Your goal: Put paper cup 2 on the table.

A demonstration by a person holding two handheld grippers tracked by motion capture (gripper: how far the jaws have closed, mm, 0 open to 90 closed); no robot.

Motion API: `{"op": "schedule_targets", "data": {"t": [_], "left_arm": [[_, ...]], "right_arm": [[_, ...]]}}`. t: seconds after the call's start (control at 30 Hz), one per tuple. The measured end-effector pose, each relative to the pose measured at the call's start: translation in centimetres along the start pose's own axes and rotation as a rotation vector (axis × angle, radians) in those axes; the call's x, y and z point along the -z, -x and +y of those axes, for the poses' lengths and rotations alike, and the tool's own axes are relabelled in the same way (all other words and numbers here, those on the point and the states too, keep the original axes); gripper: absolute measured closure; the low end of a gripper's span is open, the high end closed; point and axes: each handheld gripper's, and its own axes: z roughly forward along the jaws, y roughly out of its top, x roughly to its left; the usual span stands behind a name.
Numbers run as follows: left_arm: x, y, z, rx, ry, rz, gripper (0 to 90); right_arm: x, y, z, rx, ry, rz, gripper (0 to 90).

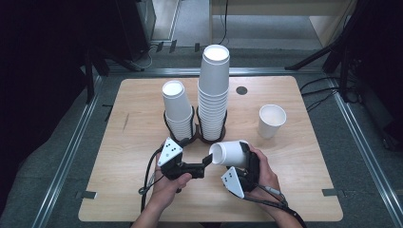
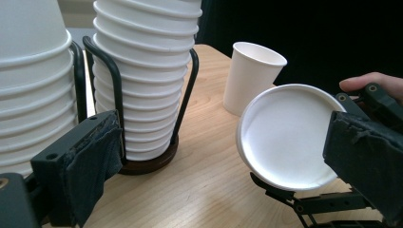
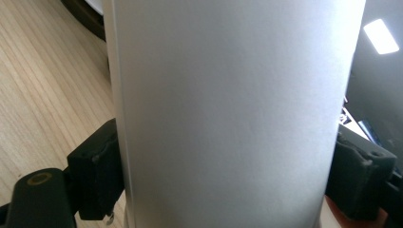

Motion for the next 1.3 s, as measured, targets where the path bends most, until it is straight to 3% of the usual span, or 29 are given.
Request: {"op": "schedule_targets", "data": {"t": [0.27,0.67,1.1,1.3], "left_arm": [[-0.5,0.6,-0.3,-0.004,-0.031,-0.047,0.0],[-1.2,1.3,-0.8,-0.012,-0.083,-0.107,0.0],[-1.7,1.7,-1.1,-0.007,-0.115,-0.142,0.0],[-1.7,1.9,-1.1,-0.004,-0.117,-0.150,4.3]], "right_arm": [[0.0,-0.3,0.1,0.065,0.009,-0.028,14.1],[0.2,-0.9,0.3,0.111,0.034,-0.031,14.1],[0.8,-1.1,1.2,0.161,0.087,-0.044,14.0],[0.9,-1.2,1.4,0.170,0.098,-0.044,14.0]]}}
